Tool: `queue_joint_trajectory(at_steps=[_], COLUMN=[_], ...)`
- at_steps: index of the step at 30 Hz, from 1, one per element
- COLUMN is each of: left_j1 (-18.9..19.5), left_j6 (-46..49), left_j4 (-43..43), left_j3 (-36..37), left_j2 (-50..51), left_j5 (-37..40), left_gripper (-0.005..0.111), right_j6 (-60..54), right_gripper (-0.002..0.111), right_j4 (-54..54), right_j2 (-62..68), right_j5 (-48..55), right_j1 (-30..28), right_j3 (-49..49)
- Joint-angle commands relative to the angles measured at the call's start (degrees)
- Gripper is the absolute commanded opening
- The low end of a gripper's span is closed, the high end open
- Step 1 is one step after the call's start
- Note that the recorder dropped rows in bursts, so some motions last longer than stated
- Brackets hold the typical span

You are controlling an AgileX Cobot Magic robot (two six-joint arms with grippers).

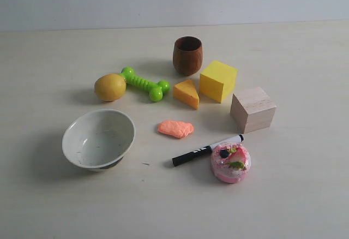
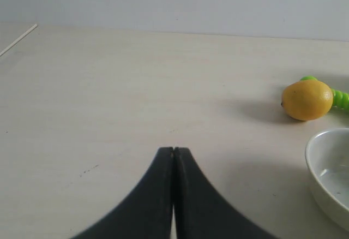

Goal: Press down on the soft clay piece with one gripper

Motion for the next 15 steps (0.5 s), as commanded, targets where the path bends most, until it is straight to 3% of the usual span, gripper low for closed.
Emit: queue_joint_trajectory(at_steps=[1, 8, 15], left_j1=[0.05, 0.05, 0.05], left_j6=[0.03, 0.03, 0.03], left_j4=[-0.13, -0.13, -0.13], left_j3=[-0.19, -0.19, -0.19], left_j2=[-0.35, -0.35, -0.35], left_j5=[-0.54, -0.54, -0.54], left_gripper=[0.000, 0.000, 0.000], right_j6=[2.40, 3.77, 3.77], right_gripper=[0.000, 0.000, 0.000], right_j4=[0.17, 0.17, 0.41], right_j2=[-0.26, 0.43, 9.42], right_j5=[-1.07, 7.71, 19.47], right_j1=[-0.11, -0.11, -0.11], right_j3=[-0.83, -11.22, -23.76])
